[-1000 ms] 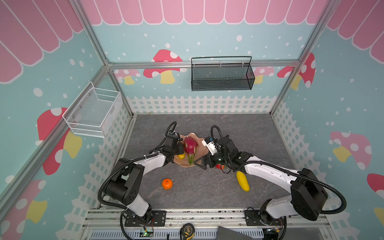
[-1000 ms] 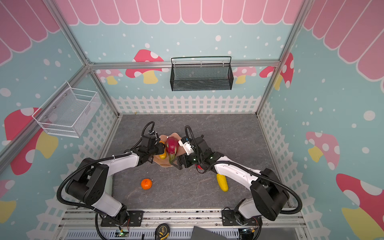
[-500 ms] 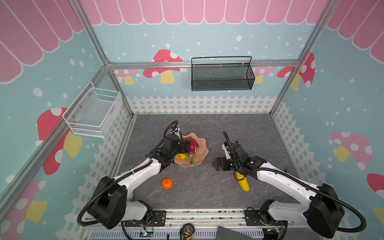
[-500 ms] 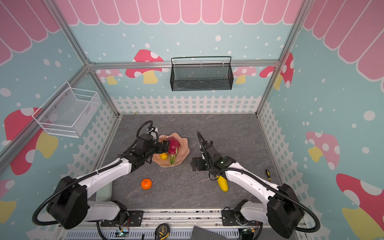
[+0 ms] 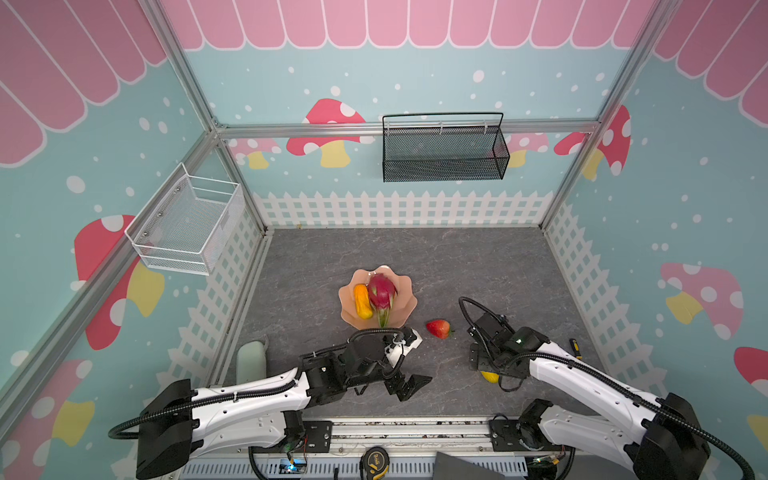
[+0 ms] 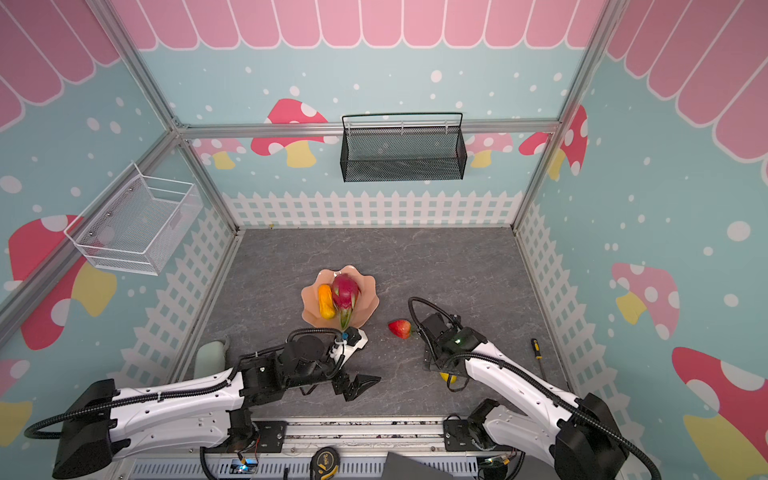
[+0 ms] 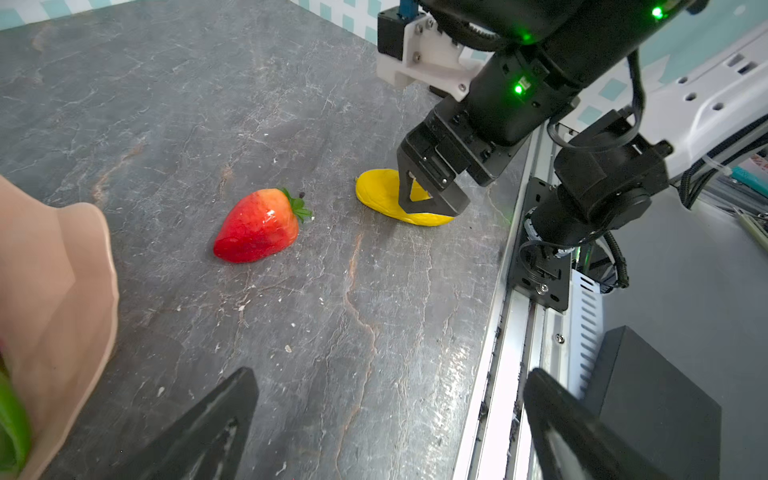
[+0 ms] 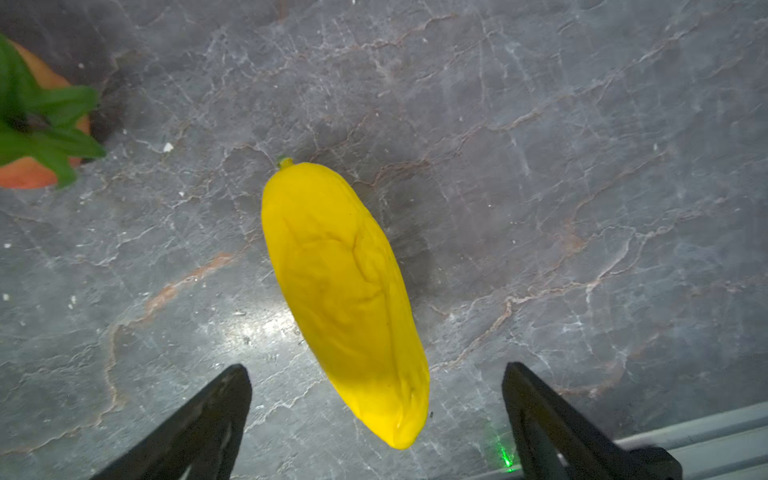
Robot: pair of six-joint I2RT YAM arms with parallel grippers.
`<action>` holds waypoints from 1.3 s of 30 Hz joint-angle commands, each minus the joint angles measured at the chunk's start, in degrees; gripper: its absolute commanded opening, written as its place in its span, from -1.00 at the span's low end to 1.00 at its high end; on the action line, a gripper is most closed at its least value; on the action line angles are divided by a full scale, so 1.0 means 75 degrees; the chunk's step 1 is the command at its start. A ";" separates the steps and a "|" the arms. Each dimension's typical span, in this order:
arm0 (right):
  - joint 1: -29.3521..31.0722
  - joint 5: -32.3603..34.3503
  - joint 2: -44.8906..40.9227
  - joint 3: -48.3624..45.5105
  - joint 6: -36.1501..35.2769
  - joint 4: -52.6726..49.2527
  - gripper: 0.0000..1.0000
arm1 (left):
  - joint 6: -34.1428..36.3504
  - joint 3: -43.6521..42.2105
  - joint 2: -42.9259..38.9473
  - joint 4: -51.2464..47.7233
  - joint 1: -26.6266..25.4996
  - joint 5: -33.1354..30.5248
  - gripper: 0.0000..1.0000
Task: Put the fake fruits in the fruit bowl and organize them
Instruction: 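Grasp the yellow banana-like fruit with the right gripper and lift it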
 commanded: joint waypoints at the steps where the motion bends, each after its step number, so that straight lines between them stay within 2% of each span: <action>1: -0.0058 -0.0103 0.0228 -0.0099 0.0101 0.0162 0.85 | 0.0197 -0.0102 -0.0241 0.0387 -0.0046 -0.0071 0.99; 3: -0.0140 -0.0469 0.0390 -0.0311 -0.0049 0.0616 0.81 | 0.0265 -0.0140 -0.0304 0.0505 -0.0046 -0.0181 1.00; 6: -0.0167 -0.0442 0.0478 -0.0542 -0.0058 0.1013 0.69 | 0.0295 -0.0187 -0.0381 0.0624 -0.0046 -0.0273 1.00; 12: -0.0378 -0.0655 0.0613 -0.0659 -0.0555 0.1885 0.23 | 0.0376 -0.0335 -0.0487 0.0679 -0.0049 -0.0550 1.00; 17: -0.0411 -0.0260 0.0838 0.0076 -0.0924 0.1645 -0.16 | 0.0386 -0.0581 -0.1181 0.0792 -0.0035 -0.1440 1.00; 20: -0.0396 0.0161 0.1045 0.1040 -0.1430 0.1328 -0.20 | 0.0239 -0.0629 -0.1754 0.0620 0.0159 -0.2283 1.00; 23: -0.0358 -0.0108 0.1620 0.2041 -0.2381 0.1998 -0.20 | -0.0317 -0.0453 -0.2012 0.0007 0.1009 -0.2464 1.00; 26: -0.0343 -0.1431 0.2493 0.2934 -0.3116 0.3214 -0.19 | -0.0953 -0.0212 -0.1993 -0.0588 0.2163 -0.2202 0.99; 29: -0.0320 -0.2851 0.3512 0.3791 -0.3200 0.4307 -0.19 | -0.1547 0.0076 -0.1771 -0.1113 0.3213 -0.1643 1.00; 31: -0.0280 -0.3304 0.4204 0.4374 -0.3131 0.4585 -0.18 | -0.1869 0.0172 -0.1668 -0.1299 0.3674 -0.1309 1.00; 34: -0.0182 -0.3417 0.4992 0.5146 -0.3170 0.4628 -0.18 | -0.2095 0.0188 -0.1756 -0.1372 0.3903 -0.1133 1.00; 39: -0.0179 -0.3618 0.5610 0.5320 -0.2903 0.4846 -0.16 | -0.2144 0.0070 -0.2168 -0.1668 0.3911 -0.1238 1.00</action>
